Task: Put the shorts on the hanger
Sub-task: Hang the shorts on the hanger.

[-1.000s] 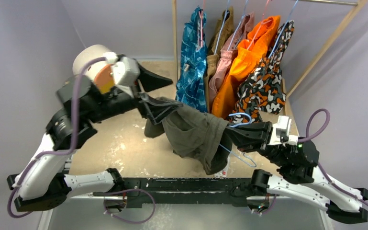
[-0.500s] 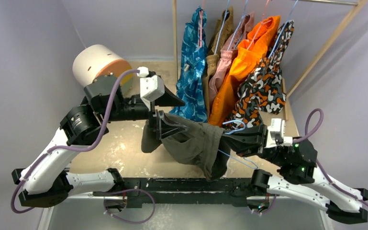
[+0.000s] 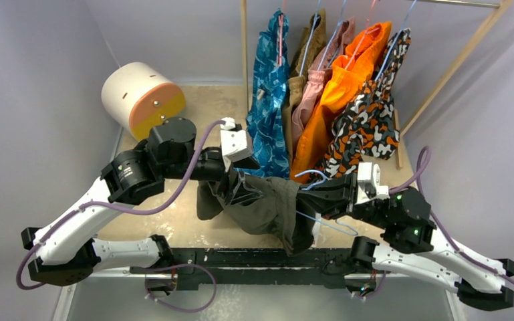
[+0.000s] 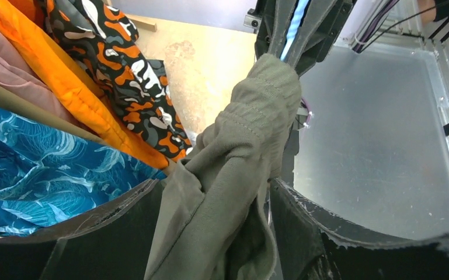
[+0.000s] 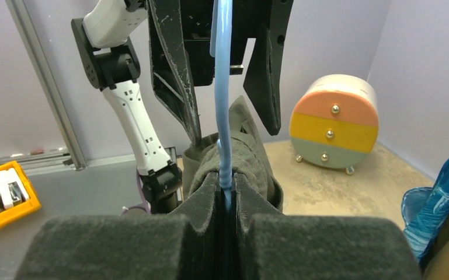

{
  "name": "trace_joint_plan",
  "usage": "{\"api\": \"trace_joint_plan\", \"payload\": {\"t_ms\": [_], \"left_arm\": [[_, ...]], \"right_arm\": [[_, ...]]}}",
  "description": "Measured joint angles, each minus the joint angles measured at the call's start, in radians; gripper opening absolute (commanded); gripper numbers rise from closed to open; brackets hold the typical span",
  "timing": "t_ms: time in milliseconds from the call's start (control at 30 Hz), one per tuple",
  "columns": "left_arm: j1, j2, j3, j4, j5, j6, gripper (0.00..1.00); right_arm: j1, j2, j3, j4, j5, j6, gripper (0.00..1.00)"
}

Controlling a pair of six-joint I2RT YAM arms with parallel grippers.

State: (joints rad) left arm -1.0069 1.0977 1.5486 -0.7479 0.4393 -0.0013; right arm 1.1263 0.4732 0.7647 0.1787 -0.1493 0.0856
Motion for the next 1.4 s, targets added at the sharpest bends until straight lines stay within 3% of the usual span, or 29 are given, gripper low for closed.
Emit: {"api": "trace_joint_plan", "payload": {"t_ms": [200,400,700,800,967,1400], "left_arm": [[-0.018,0.007,-0.012,-0.021,-0.001,0.025,0.57],[-0.030,0.031,-0.026,-0.040,0.002,0.048,0.37],[-0.035,0.048,-0.026,-0.047,0.053,0.051,0.20],[-0.036,0.048,-0.026,-0.047,0.079,0.048,0.00],[-0.041,0.033,-0.039,-0.045,0.121,0.056,0.00],[-0.050,-0.082,-0.169,0.080,0.069,0.027,0.00]], "right_arm": [[0.000,0.033,0.003,0.008,-0.017,0.006,0.00],[0.000,0.087,0.011,0.024,-0.046,0.013,0.00],[-0.002,0.123,0.016,0.056,-0.075,0.029,0.00],[-0.002,0.133,0.017,0.068,-0.083,0.035,0.00],[-0.006,0.147,0.029,0.072,-0.105,0.046,0.00],[-0.005,0.175,0.077,0.019,-0.127,0.045,0.00]]}}
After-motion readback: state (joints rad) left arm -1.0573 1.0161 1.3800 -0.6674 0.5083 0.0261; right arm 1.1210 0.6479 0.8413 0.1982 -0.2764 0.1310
